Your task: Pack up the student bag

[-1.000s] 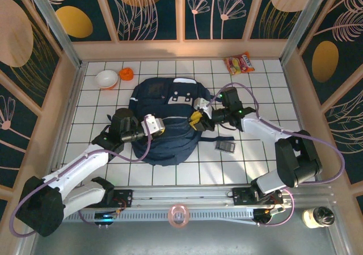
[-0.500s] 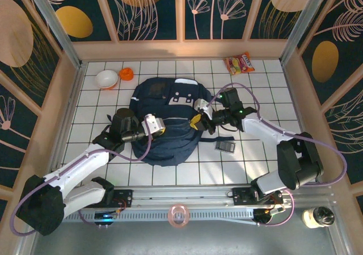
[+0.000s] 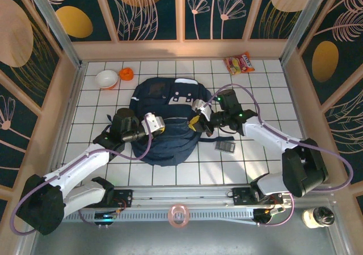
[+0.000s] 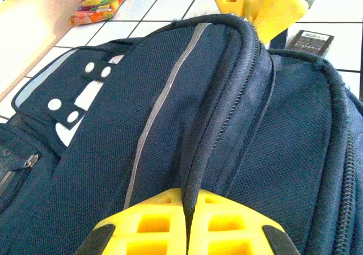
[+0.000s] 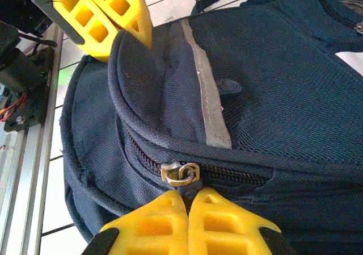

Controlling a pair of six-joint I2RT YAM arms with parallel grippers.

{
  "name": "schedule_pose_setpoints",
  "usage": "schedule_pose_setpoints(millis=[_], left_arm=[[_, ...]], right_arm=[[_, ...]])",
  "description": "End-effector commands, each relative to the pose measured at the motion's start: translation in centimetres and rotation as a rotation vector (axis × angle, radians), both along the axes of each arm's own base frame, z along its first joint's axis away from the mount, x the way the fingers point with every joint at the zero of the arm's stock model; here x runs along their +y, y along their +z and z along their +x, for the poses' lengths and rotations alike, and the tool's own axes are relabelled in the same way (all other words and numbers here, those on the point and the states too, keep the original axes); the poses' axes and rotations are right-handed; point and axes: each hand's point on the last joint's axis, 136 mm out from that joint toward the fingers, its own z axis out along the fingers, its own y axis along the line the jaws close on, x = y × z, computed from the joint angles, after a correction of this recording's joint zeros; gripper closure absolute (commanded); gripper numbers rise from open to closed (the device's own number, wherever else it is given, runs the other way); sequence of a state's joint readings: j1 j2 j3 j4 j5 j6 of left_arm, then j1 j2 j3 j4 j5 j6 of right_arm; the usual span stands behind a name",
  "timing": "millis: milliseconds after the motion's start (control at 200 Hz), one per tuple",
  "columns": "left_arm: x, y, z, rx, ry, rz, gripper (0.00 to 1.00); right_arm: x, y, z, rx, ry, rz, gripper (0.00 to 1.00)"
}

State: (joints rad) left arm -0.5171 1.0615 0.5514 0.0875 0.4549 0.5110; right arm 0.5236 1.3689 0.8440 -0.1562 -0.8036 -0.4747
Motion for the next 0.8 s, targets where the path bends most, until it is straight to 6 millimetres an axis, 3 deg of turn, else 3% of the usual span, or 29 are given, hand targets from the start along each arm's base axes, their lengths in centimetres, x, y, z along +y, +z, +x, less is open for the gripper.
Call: schedule_pose_setpoints(millis=[0, 150, 180, 345, 585, 796], left_arm=[[-1.1, 5.3, 1.9, -0.156, 0.003, -0.107, 1.00], [-2.1, 5.8, 0.0, -0.145, -0.115, -0.153, 1.00], [-2.3, 5.9, -0.3, -0.143, -0.131, -0.161, 1.00], [-2.3, 6.0, -0.4, -0.144, -0.137, -0.165, 1.00], [-0.7, 4.9, 2.0, -0.167, 0.022, -0.088, 1.00], [-0.7, 5.0, 2.1, -0.163, 0.021, -0.089, 1.00]], right_arm=[[1.1, 1.6, -3.7, 0.050, 0.105, 0.075, 0.95], [1.0, 0.6, -3.1, 0.052, 0.125, 0.072, 0.83], [0.5, 0.7, -2.2, 0.058, 0.108, 0.080, 0.81], [0.8, 0.7, -2.5, 0.088, 0.166, 0.092, 0.70], [-0.3, 1.3, -4.1, 0.145, 0.193, 0.102, 0.83], [-0.2, 1.8, -3.9, 0.148, 0.175, 0.122, 0.97]])
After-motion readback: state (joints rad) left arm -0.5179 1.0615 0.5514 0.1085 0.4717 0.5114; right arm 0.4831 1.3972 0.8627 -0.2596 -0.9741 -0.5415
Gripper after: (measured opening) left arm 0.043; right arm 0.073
